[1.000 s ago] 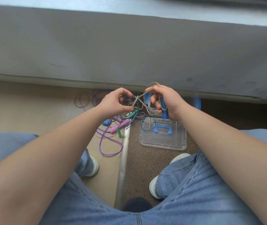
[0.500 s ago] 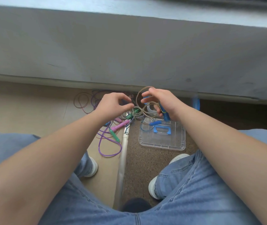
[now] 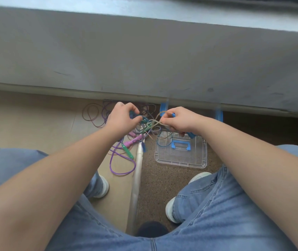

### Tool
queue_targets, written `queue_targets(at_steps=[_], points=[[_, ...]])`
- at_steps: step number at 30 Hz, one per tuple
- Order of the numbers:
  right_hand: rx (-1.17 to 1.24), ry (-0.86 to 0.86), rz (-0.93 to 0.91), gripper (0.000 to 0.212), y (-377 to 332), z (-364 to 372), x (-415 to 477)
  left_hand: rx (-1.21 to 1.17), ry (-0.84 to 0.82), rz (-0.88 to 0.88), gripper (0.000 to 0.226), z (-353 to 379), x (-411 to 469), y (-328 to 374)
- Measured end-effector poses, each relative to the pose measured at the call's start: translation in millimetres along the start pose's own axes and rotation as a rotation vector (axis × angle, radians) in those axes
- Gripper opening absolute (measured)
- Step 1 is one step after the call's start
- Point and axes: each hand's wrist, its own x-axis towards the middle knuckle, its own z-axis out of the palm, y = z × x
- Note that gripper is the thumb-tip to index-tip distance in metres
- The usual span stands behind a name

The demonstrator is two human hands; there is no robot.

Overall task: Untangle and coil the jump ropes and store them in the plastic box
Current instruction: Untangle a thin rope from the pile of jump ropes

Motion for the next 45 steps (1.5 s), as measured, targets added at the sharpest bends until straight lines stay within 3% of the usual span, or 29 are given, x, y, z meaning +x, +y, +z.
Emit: queue_targets(at_steps=[4,8,17,23,29,35,39,41,43,45], points=[[-0.001,-0.058,0.004,0.026,-3.8,2.4,-0.8,-0.043,0.028,-0.008,0.014,2.5,-1.2,0.0],[0.045,0.014,-0.048,0.016,-4.2,7.2,2.7,-0.063,0.101,-0.028,0.013,3.7,-2.3,7.0],[0.197,0.128,-0.051,0.015,-1.3,8.4,7.5,-0.646,-0.019,-0.126,0.007,8.1,-8.4,20.1],[0.286,0.104,-0.085,0.011,-2.7,12.6,8.0,-0.765,-0.082,-0.111,0.006,9.7,-11.5,29.0],[0.434,0.095,-0.064,0.004,-2.0,15.3,8.2,-0.644,-0.187,-0.014,0.046,8.9,-18.6,29.2],[0.422,0.225,0.004,0.015,-2.8,13.7,7.5,-0.551,-0.138,-0.015,0.046,6.5,-14.9,21.6],[0.407,0.318,0.040,0.016,2.1,9.6,10.2,-0.356,-0.048,-0.022,0.030,-1.0,-12.9,16.1],[0.401,0.369,0.079,0.015,4.3,9.0,12.4,-0.366,-0.057,-0.147,0.031,-2.2,-7.0,17.2],[0.347,0.382,0.117,0.013,6.4,11.6,14.1,-0.636,-0.147,-0.410,0.043,-3.6,-4.2,21.7],[0.239,0.381,0.117,0.014,9.3,15.5,16.0,-0.954,-0.248,-0.500,0.040,-8.7,-7.9,27.7]])
